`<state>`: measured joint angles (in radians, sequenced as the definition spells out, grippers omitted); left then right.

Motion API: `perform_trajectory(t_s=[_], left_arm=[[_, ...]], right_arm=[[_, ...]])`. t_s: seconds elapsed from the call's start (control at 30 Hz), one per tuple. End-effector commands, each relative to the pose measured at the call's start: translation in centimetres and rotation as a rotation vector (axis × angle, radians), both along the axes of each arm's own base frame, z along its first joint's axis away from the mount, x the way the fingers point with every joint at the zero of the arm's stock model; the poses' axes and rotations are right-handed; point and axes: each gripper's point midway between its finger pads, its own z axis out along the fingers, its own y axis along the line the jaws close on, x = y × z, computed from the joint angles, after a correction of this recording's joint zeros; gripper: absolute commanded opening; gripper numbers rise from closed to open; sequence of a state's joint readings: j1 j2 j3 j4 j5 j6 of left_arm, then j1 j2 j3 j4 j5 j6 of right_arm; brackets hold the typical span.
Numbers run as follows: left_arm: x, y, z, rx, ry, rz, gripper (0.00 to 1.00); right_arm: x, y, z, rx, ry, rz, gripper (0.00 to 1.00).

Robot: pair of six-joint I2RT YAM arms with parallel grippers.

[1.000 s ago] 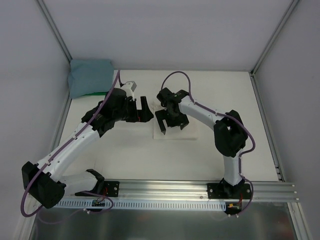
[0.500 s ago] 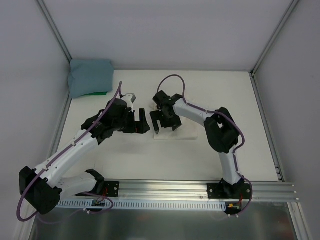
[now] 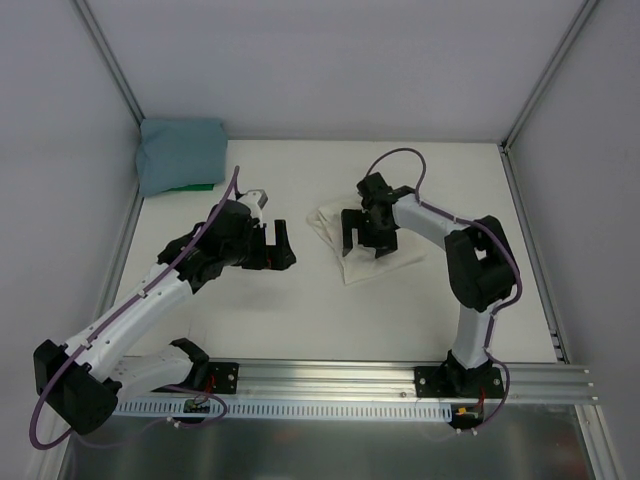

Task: Fold and stack the t-shirts
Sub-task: Smooth out wrinkles on the folded tshirt

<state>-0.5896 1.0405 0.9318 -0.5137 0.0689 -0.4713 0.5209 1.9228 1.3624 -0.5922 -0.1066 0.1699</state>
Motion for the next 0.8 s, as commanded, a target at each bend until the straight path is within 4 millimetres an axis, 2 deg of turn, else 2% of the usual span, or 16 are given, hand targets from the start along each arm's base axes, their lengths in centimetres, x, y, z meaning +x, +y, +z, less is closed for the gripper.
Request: perform_trajectory(t_s=[0.0,0.13,0.23,0.37,0.5,0.77], left_arm=[[0.0,-0.3,-0.1,-0.009,-0.003,0.005,0.99],[0.0,-0.4,-0.3,-0.013,0.001,0.001,0.99],[-0.2,-0.5,-0.6,-0.020,0.005,-0.001,0.99],[-0.3,-0.7,-1.3,-0.038,0.015,-0.004,0.99],[-0.7,-0.6,-1.5,-0.044,0.019,-0.008,0.99],[-0.9,-0.2,-1.9,-0.030,0.008,-0.005,0.99]], right_arm=[[-1.9,0.8,2.4,0.013,-0.022,0.061,0.99],[-4.3,3.0,3.8,0.028,-0.034,0.116,0.99],[-6.1,4.6,4.1,0.026,-0.037,0.161,1.00],[-7.6,5.9,2.8,0.001,-0.013,0.196,1.00],[-7.5,5.5,1.3,-0.048,-0.004,0.198,1.00],[-5.6,3.4,3.0,-0.170,-0.087,0.199,0.99]])
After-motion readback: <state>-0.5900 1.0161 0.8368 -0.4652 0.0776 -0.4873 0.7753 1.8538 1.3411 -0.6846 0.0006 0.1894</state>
